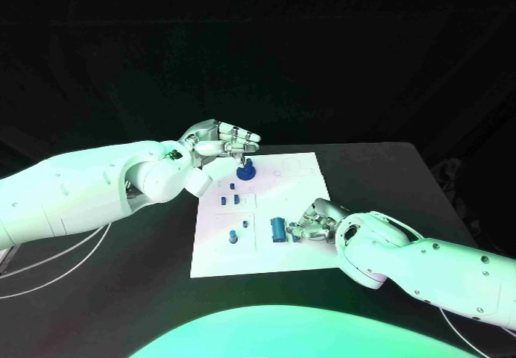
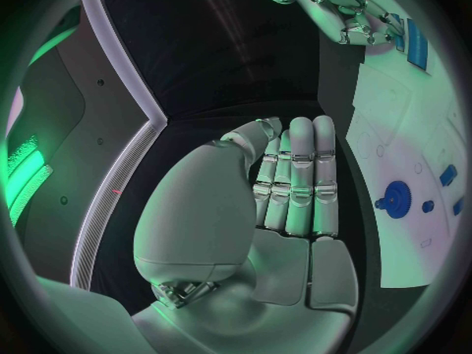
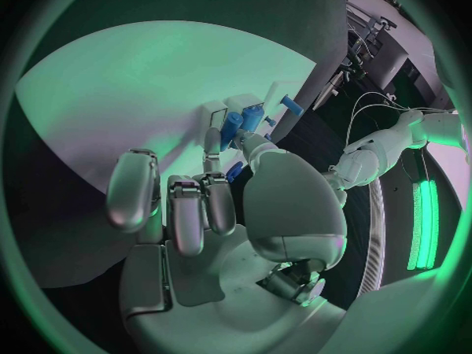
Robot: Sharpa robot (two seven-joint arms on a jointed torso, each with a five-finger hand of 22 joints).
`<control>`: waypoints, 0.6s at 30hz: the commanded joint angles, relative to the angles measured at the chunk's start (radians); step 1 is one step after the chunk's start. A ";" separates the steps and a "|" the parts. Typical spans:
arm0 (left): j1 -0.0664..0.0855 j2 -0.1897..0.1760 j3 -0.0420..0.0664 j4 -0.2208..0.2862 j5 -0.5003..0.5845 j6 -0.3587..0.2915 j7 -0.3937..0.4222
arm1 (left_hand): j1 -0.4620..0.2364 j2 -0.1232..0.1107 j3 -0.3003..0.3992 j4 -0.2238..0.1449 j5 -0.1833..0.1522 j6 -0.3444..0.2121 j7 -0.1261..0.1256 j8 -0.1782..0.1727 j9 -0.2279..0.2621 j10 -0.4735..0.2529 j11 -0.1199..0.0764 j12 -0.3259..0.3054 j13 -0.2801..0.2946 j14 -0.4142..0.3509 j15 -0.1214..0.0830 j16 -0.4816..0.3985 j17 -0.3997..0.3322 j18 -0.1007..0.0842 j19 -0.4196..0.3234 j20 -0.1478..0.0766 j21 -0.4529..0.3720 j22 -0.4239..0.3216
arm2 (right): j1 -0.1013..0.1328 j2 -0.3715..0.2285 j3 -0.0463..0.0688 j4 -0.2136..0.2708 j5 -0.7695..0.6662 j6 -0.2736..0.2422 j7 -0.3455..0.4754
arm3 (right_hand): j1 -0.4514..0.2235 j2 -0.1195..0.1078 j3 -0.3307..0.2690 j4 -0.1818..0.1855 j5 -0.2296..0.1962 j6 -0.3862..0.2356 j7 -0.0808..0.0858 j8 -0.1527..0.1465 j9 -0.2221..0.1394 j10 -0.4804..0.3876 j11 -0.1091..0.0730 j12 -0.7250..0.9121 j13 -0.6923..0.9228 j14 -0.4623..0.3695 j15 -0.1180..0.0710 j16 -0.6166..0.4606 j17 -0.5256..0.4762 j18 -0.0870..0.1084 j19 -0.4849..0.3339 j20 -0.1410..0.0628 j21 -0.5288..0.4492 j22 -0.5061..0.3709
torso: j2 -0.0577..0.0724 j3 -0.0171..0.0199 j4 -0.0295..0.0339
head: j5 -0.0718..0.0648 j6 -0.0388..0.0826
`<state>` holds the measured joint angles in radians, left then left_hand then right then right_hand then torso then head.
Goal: Assemble the parts on the task board
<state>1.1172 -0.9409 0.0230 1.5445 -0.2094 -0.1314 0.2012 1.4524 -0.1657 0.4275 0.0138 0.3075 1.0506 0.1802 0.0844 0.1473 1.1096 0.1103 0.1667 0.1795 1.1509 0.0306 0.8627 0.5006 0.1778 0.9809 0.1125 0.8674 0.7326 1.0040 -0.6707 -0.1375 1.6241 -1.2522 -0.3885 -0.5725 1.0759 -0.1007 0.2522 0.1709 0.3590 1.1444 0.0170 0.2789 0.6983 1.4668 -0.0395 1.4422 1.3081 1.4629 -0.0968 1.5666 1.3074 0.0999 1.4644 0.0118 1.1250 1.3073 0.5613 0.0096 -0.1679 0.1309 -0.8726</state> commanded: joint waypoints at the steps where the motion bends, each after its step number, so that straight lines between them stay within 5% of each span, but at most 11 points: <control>1: 0.001 0.001 0.001 0.002 0.004 0.017 0.002 | -0.001 0.012 -0.006 -0.001 0.003 -0.008 0.000 -0.002 -0.001 -0.009 0.002 0.005 0.001 -0.007 -0.002 -0.004 -0.001 0.007 -0.005 0.002 -0.004 -0.001 | -0.001 -0.001 0.000 -0.002 -0.015 0.013 0.011 | -0.019 -0.006 -0.026 0.011 -0.041 -0.005 0.007 0.001 0.000 0.051 -0.005 0.002 0.185 0.108 -0.005 0.004 0.263 -0.018 0.006 -0.004 -0.005 0.039 | 0.000 -0.0001 -0.0004 | 0.000 0.000; 7: 0.001 0.001 0.001 0.001 0.004 0.017 0.002 | -0.001 0.012 -0.006 -0.001 0.003 -0.008 0.000 -0.002 -0.001 -0.009 0.002 0.005 0.001 -0.007 -0.002 -0.004 -0.001 0.007 -0.005 0.002 -0.004 -0.001 | -0.001 -0.004 0.000 -0.004 -0.026 0.006 0.011 | -0.026 -0.003 -0.060 0.023 -0.077 -0.009 0.008 0.005 0.003 0.050 -0.004 -0.001 0.183 0.108 -0.004 0.004 0.263 -0.017 0.005 -0.003 -0.010 0.038 | 0.000 -0.0001 -0.0002 | -0.001 0.000; 18: 0.001 0.001 0.001 0.001 0.004 0.018 0.002 | -0.001 0.012 -0.006 -0.001 0.003 -0.008 0.000 -0.002 -0.001 -0.009 0.002 0.006 0.001 -0.007 -0.002 -0.004 -0.001 0.007 -0.005 0.002 -0.005 -0.001 | -0.001 -0.026 0.000 0.007 -0.054 0.009 0.010 | 0.014 0.012 -0.073 0.007 -0.055 -0.013 0.005 0.009 0.007 0.051 -0.006 0.002 0.185 0.108 -0.005 0.004 0.263 -0.018 0.007 -0.004 -0.009 0.041 | 0.000 0.0002 -0.0008 | -0.005 0.000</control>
<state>1.1173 -0.9414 0.0228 1.5435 -0.2094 -0.1298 0.1987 1.4524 -0.1658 0.4275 0.0139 0.3075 1.0506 0.1802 0.0844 0.1474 1.1059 0.1140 0.1667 0.1797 1.1509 0.0306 0.8626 0.5008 0.1778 0.9809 0.1124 0.8674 0.7326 1.0034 -0.6955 -0.1377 1.6295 -1.2790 -0.3895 -0.5694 1.0813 -0.0854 0.1805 0.1794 0.3003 1.1387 0.0225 0.2823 0.7045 1.4668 -0.0394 1.4421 1.3079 1.4628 -0.0967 1.5666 1.3075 0.0998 1.4644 0.0119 1.1201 1.3080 0.5611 0.0097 -0.1687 0.1282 -0.8726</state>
